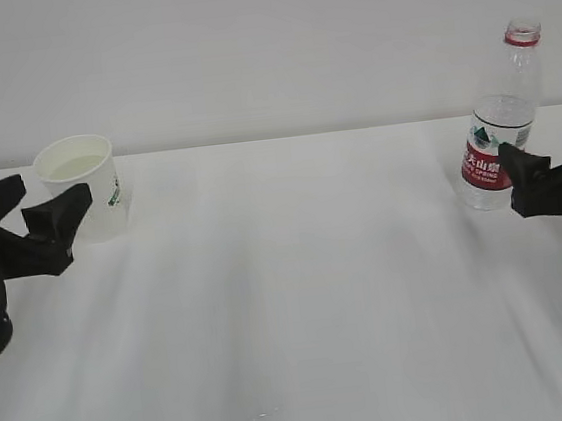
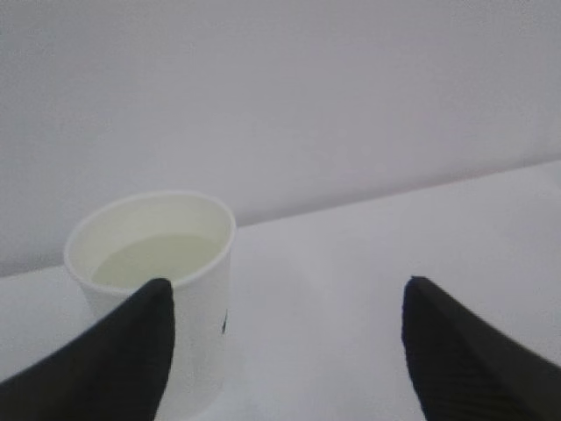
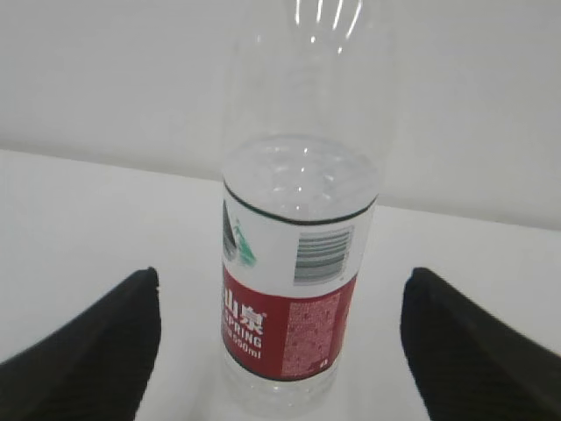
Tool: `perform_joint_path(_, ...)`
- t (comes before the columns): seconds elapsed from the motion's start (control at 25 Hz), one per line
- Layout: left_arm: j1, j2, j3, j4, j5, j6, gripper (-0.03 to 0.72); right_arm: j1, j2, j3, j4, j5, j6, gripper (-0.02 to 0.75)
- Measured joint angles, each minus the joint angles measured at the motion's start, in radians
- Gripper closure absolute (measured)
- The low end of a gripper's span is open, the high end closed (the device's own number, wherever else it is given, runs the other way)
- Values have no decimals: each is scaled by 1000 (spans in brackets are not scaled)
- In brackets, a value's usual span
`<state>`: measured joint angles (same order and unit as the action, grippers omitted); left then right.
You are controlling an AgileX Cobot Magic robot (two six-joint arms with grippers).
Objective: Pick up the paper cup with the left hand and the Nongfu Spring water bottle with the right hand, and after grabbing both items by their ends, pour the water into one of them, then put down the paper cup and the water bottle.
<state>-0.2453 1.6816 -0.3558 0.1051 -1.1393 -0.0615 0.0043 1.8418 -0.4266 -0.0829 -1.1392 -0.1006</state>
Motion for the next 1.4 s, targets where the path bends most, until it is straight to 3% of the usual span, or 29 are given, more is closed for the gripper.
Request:
perform_joint_path(0.48,0,-398,8,0,297,0,100,0,-289,29,9,176,-8,113)
perform_joint_path(1.4,0,-1070,12,2,931,0,101,0,-865,39,-57,713,-11,142)
